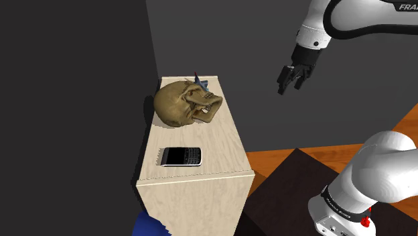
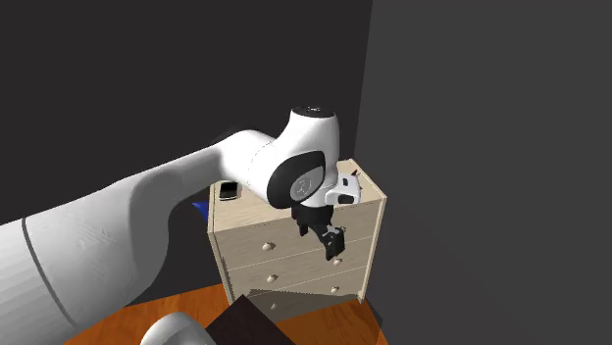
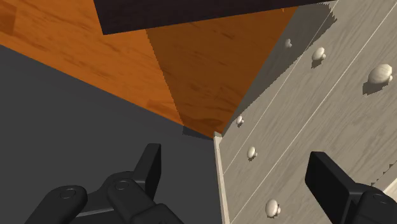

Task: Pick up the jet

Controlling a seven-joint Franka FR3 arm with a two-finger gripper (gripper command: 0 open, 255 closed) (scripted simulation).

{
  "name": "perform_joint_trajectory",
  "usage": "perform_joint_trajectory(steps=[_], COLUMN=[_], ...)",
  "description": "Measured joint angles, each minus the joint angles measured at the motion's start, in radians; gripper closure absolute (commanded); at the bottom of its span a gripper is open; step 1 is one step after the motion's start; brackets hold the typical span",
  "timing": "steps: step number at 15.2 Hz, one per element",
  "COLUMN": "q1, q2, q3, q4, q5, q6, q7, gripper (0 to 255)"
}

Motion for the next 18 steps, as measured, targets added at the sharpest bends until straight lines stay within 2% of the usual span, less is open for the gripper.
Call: perform_joint_trajectory(steps=[2,8,18], q1=[0.003,0.040,0.090], q2=[0.021,0.226,0.620], q3=[0.000,0.012,0.029], q4=[0.009,0.119,0.444], q5=[0.004,0.055,0.143], q6=[0.011,0.102,0.166], q7=[0.001,0.012,0.011], gripper=[0,0,0])
